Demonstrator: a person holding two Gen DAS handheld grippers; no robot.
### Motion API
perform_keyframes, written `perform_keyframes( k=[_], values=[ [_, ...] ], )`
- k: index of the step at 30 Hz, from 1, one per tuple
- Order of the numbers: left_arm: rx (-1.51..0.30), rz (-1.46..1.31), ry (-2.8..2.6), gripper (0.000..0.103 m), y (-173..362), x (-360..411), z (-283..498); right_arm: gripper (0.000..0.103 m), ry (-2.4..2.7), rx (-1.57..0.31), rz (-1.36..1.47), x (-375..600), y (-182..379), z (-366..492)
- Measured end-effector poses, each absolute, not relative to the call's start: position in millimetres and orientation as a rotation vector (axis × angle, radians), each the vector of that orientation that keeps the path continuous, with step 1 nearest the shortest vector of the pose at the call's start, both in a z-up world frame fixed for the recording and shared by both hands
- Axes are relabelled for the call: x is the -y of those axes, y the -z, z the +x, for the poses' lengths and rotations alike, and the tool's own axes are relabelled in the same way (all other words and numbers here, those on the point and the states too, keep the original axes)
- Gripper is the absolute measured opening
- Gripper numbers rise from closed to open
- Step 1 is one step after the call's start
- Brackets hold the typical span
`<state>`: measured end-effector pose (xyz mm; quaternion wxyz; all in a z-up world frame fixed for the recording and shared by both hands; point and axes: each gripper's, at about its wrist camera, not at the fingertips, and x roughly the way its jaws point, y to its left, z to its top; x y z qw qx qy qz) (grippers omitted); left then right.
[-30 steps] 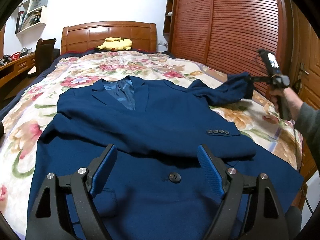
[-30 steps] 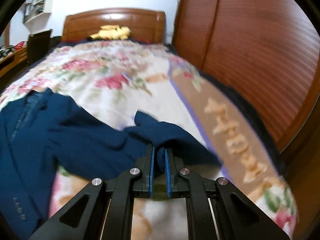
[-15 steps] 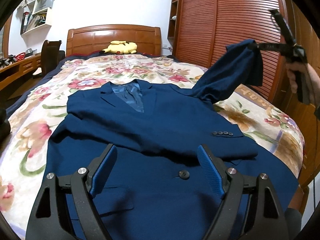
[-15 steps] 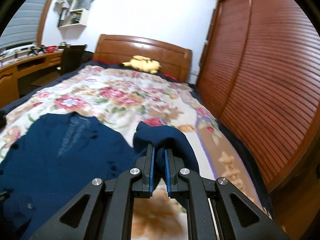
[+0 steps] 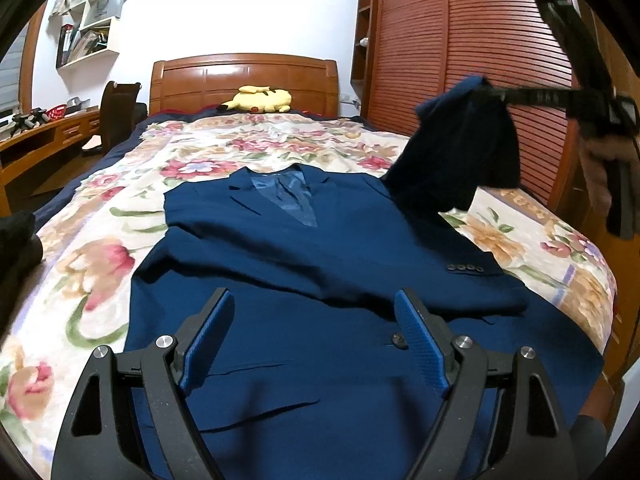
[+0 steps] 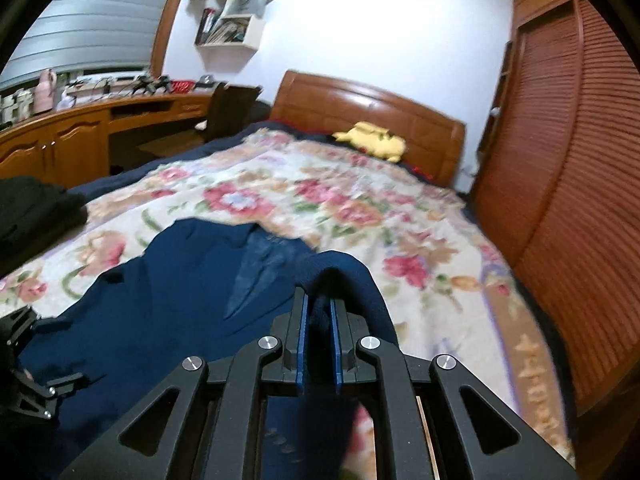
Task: Fold large clothes
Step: 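Lift the buttoned sleeve with the right gripper and lay it across the jacket front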
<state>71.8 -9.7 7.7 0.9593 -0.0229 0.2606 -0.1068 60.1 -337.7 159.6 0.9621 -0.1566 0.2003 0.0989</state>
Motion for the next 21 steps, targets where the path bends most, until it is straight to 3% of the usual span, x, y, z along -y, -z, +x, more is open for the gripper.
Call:
perform_keyframes(
  k=[9,16,21],
  values=[
    [-0.525,-0.054,0.204,0.083,-7.7,-1.5,70.7,0.011,-0.279,-0.525,-0.31,340.8,-117.1,69.0],
    [-0.526,-0.056,0.204,0.083,-7.2,-3.9,72.0,0.023,-0.317,-0.606,-0.28,331.1,-118.5,80.1],
    [-0.527,-0.056,0.203,0.083,-7.5,-4.0,71.7,0.057,-0.347,-0.592,-0.264,317.3,-125.0,69.5]
  ],
)
